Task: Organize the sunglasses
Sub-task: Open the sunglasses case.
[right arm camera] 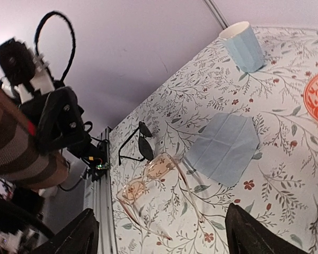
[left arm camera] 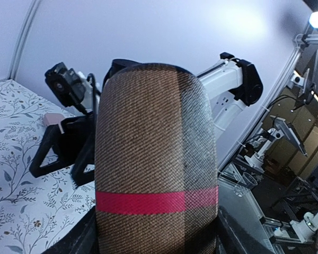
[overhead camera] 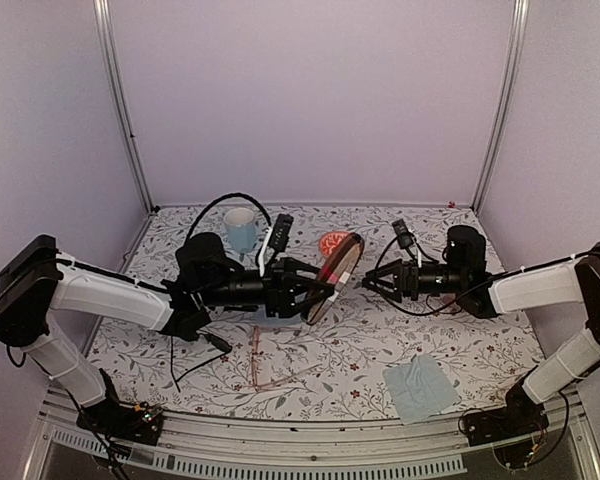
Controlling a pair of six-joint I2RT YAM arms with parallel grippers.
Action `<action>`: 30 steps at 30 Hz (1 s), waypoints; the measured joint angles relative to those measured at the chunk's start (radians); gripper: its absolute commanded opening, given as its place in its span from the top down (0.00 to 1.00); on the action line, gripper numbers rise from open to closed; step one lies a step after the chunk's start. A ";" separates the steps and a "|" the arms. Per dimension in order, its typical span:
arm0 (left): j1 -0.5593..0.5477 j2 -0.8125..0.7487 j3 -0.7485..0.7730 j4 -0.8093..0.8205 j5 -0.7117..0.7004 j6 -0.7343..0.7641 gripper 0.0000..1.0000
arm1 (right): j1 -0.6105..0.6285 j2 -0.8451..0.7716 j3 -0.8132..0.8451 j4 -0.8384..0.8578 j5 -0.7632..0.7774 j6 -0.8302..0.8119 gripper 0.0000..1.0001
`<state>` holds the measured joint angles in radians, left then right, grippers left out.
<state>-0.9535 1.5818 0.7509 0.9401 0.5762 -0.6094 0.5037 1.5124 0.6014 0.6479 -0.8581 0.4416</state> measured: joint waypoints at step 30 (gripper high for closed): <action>-0.008 0.036 0.081 -0.176 -0.132 0.034 1.00 | 0.139 -0.053 0.106 0.146 -0.046 0.036 0.14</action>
<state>-0.9615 1.6176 0.8318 0.7643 0.4446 -0.5758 0.6426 1.4597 0.7074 0.7940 -0.9043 0.4774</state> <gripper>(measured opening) 0.625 0.936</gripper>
